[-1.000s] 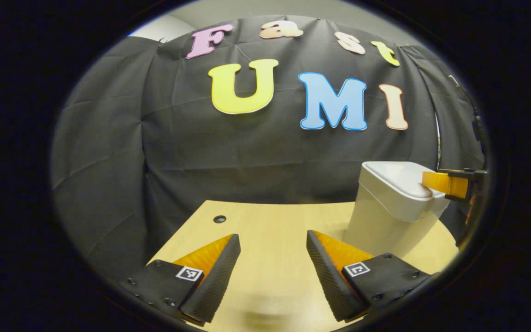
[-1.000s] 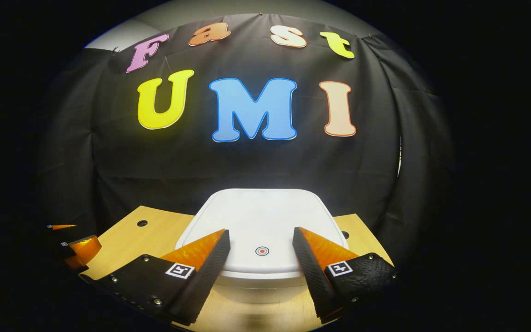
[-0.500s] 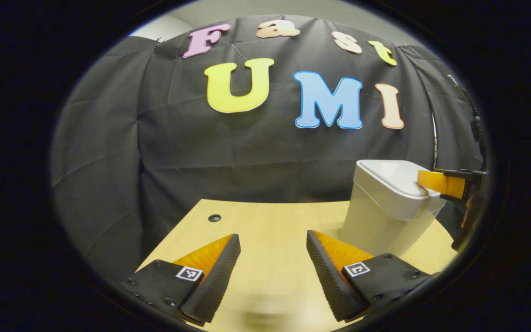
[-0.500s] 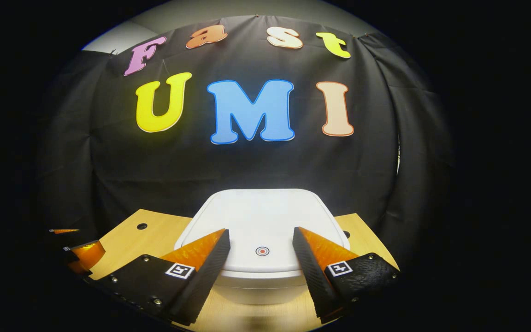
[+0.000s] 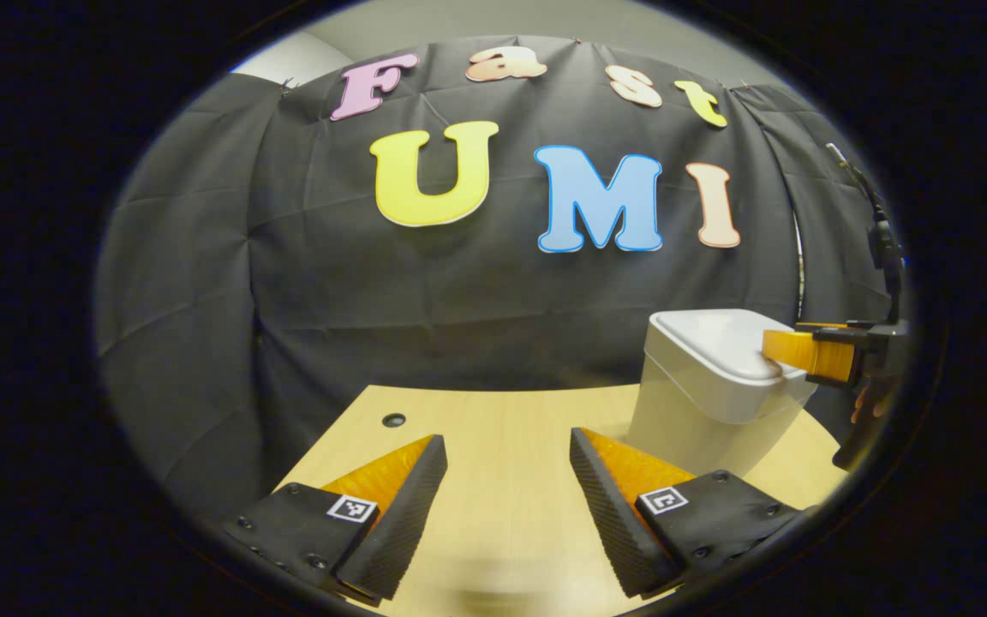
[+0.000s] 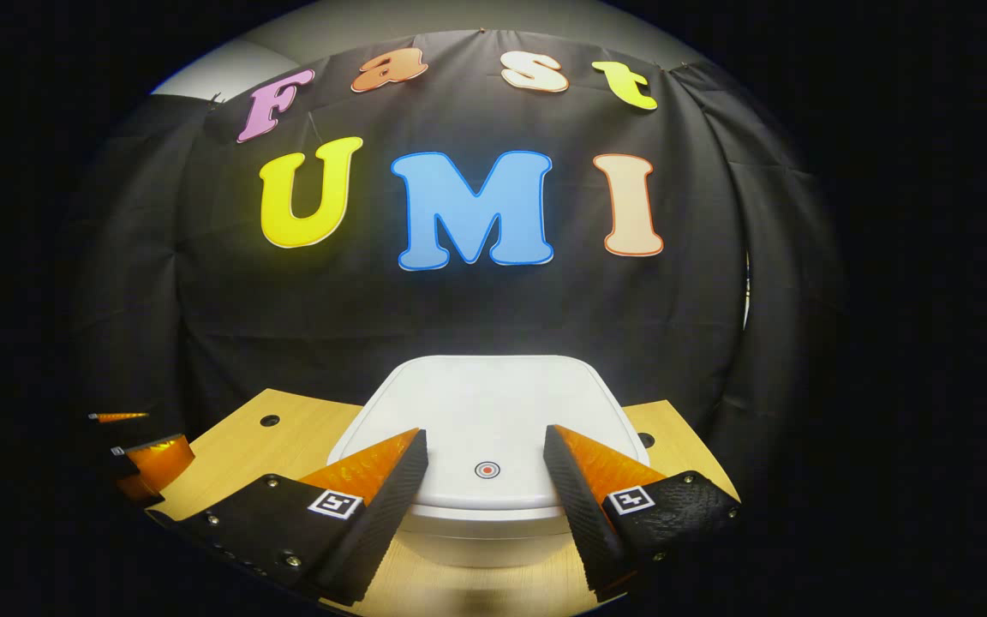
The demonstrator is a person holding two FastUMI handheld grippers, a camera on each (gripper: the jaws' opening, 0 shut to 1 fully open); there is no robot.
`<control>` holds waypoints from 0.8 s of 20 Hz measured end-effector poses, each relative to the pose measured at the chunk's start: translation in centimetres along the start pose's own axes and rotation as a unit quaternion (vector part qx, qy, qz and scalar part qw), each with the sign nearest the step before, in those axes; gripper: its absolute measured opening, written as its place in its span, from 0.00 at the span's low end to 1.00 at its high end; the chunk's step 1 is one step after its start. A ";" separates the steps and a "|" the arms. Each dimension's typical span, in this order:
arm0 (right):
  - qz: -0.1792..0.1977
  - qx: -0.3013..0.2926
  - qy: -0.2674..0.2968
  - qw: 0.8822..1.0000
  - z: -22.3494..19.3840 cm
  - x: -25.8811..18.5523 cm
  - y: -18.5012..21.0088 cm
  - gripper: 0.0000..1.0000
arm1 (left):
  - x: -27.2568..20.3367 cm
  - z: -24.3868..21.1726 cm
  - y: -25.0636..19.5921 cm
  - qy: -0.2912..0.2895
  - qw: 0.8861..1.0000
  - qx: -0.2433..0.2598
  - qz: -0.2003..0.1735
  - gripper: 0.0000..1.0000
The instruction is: Press the lid of the desktop garbage bin to open it, pick up the crumpled paper on the desktop and throw it into the bin, then pick up the pop can on the desktop and drop it into the bin, and finally close the garbage bin lid.
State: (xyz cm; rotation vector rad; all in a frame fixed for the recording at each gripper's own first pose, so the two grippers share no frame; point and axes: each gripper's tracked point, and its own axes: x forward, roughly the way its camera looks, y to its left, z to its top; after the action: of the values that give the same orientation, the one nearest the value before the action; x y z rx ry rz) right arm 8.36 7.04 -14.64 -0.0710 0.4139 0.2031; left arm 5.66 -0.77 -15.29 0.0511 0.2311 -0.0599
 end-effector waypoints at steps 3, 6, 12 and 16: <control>0.003 -0.003 -0.018 1.000 0.7 -1.7 0.3 0.89 | -1.3 2.9 -0.2 -0.030 0.999 0.018 0.000 1.00; 0.005 -0.026 -0.045 0.999 1.1 -4.1 1.3 0.89 | -1.5 5.3 -1.2 -0.056 0.998 0.027 -0.010 0.87; 0.014 -0.057 -0.086 0.995 1.8 -9.2 4.0 0.88 | -4.4 7.1 -2.3 -0.082 0.996 0.008 -0.030 1.00; -0.002 -0.049 -0.097 0.994 2.1 -10.9 4.3 0.88 | -5.5 6.6 -2.2 -0.081 0.996 0.008 -0.046 1.00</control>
State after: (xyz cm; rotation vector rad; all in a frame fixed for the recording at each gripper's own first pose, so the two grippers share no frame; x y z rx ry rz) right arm -1.42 9.47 -8.39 -0.1478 0.2101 0.2242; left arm 1.65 -3.06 -7.70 0.0503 0.0709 -0.1573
